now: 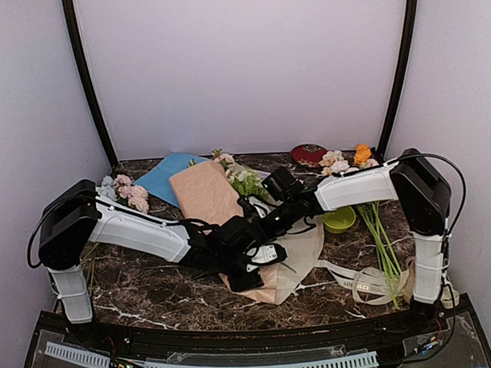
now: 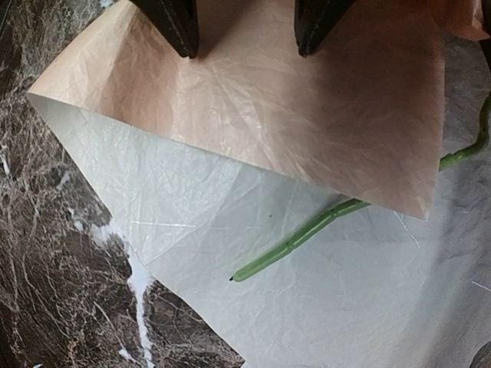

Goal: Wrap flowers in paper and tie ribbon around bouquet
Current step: Press the fold line of the 2/3-folded wrapping paper.

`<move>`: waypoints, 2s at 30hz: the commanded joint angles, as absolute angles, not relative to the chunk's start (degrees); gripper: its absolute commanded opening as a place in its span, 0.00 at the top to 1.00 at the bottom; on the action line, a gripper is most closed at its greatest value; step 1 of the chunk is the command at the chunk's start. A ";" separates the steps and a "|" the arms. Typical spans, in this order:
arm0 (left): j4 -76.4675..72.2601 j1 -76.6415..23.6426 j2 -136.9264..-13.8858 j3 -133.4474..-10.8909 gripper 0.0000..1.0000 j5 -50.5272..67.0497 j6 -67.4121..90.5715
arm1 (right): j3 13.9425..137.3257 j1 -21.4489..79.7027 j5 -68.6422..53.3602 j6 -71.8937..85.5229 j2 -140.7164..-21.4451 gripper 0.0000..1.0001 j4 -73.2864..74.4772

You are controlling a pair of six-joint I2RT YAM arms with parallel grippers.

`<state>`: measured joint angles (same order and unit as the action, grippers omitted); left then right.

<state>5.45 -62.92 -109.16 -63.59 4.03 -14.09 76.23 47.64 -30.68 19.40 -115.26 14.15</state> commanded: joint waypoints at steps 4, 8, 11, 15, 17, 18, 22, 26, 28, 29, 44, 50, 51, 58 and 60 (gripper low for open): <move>3.25 -62.82 -102.74 -60.52 0.50 10.20 -13.24 | 72.14 47.63 -28.08 20.29 -113.54 1.00 11.22; -1.05 -62.83 -94.34 -57.78 0.42 16.52 -13.28 | 72.15 47.43 -27.58 20.20 -115.25 1.00 10.17; -3.36 -62.50 -87.94 -54.10 0.40 18.25 -12.49 | 71.32 47.12 -27.23 20.68 -115.28 1.00 9.04; -4.91 -56.62 -83.21 -49.00 0.42 11.55 -6.53 | 71.02 47.02 -27.91 21.36 -114.99 1.00 7.96; -2.85 -54.31 -83.50 -48.28 0.44 6.95 -4.54 | 71.06 47.02 -28.20 21.68 -114.60 1.00 7.57; -1.78 -54.15 -83.92 -48.24 0.44 4.79 -4.34 | 71.14 47.02 -28.42 21.85 -114.36 1.00 7.48; -1.15 -54.14 -84.61 -48.01 0.37 2.67 -2.85 | 72.07 47.12 -30.09 22.29 -113.66 1.00 7.33; -1.59 -54.50 -84.75 -47.17 0.22 1.65 -1.68 | 73.62 47.62 -31.65 23.29 -113.51 1.00 6.79; -1.83 -55.38 -85.28 -46.77 0.18 -0.71 -1.84 | 74.46 48.22 -31.94 23.54 -113.65 1.00 6.69; -1.78 -56.01 -85.78 -46.74 0.17 -1.94 -1.80 | 74.97 48.60 -32.05 23.56 -113.85 1.00 6.75; 0.87 -58.35 -89.23 -47.22 0.57 -12.88 6.43 | 79.59 50.42 -32.66 19.93 -114.05 0.69 12.69; -0.69 -58.40 -87.14 -43.32 0.82 -11.25 10.79 | 76.13 49.48 -25.68 18.08 -104.13 0.52 18.22; -0.76 -58.44 -86.80 -42.92 0.83 -11.03 11.54 | 74.99 49.42 -23.81 18.34 -102.52 0.51 19.82; -1.66 -58.64 -84.84 -41.02 0.85 -10.21 14.29 | 62.83 49.54 -23.15 26.27 -97.85 0.47 21.25; -1.70 -58.62 -84.81 -40.87 0.85 -10.06 14.39 | 60.62 49.73 -27.57 28.59 -97.72 0.38 17.61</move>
<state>-0.75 -58.41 -87.07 -42.06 -10.90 12.49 65.82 49.71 -23.22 22.98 -96.86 19.38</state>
